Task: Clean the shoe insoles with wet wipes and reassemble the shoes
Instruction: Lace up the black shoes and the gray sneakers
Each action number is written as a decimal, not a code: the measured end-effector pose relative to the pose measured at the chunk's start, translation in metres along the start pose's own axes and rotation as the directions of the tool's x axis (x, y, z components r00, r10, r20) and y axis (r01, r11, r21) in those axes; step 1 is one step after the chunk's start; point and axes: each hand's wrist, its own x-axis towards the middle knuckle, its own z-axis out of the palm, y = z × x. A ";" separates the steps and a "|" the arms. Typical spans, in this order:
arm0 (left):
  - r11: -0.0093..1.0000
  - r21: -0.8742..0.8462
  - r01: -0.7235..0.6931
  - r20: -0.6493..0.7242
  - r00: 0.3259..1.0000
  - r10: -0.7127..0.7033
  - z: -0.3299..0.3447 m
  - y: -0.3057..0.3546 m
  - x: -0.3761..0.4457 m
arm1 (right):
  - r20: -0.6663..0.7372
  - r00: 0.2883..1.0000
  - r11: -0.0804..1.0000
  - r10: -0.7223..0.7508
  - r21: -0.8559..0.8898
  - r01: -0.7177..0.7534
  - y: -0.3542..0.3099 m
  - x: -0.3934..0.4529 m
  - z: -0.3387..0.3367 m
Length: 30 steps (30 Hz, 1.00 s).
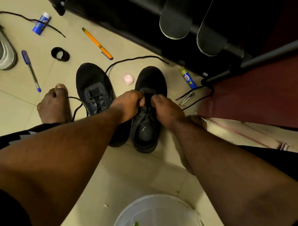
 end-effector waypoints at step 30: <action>0.928 -0.372 -0.020 -0.081 0.997 -0.010 0.026 -0.008 -0.029 | -0.069 0.982 0.805 0.177 0.584 -0.104 0.006 -0.020 0.023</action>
